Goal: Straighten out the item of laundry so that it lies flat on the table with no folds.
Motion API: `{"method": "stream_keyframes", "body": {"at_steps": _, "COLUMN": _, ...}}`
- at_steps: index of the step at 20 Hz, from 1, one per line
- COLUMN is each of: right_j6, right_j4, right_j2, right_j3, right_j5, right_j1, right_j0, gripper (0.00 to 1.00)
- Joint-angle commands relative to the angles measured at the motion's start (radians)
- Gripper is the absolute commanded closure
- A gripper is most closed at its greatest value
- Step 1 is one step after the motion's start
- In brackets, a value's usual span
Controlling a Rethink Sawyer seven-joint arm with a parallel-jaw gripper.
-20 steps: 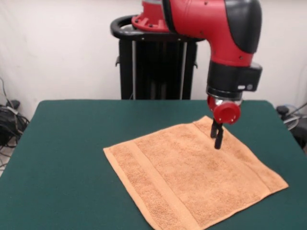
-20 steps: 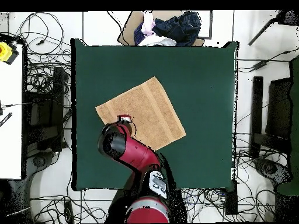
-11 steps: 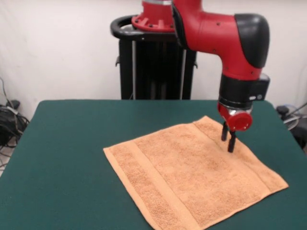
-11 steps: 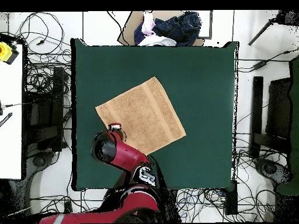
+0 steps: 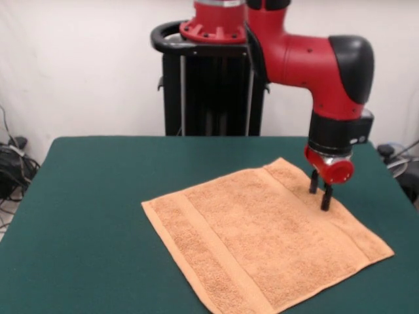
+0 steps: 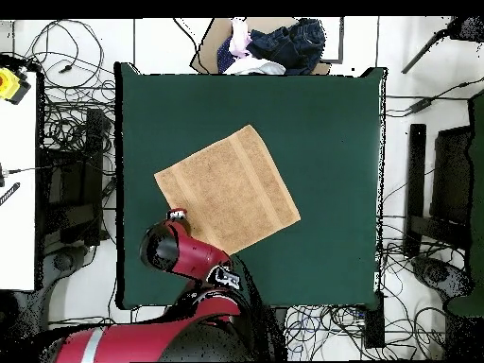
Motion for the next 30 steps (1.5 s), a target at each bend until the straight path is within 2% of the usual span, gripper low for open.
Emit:
{"method": "stream_keyframes", "body": {"at_steps": 1, "right_j6": 0.151, "right_j4": -0.044, "right_j2": 0.15, "right_j3": -0.104, "right_j5": -0.143, "right_j1": 0.261, "right_j0": -0.041, "gripper": 0.0}}
{"method": "stream_keyframes", "body": {"at_steps": 9, "right_j6": 0.152, "right_j4": -0.109, "right_j2": 0.192, "right_j3": -0.066, "right_j5": -0.104, "right_j1": 0.272, "right_j0": -0.098, "gripper": 0.0}}
{"method": "stream_keyframes", "body": {"at_steps": 14, "right_j6": 0.153, "right_j4": -0.119, "right_j2": 0.193, "right_j3": -0.034, "right_j5": -0.06, "right_j1": 0.238, "right_j0": -0.11, "gripper": 0.0}}
{"method": "stream_keyframes", "body": {"at_steps": 21, "right_j6": 0.119, "right_j4": -0.161, "right_j2": 0.223, "right_j3": 0.017, "right_j5": 0.015, "right_j1": 0.203, "right_j0": -0.197, "gripper": 0.0}}
{"method": "stream_keyframes", "body": {"at_steps": 30, "right_j6": 0.113, "right_j4": -0.161, "right_j2": 0.259, "right_j3": 0.063, "right_j5": 0.078, "right_j1": 0.144, "right_j0": -0.243, "gripper": 0.0}}
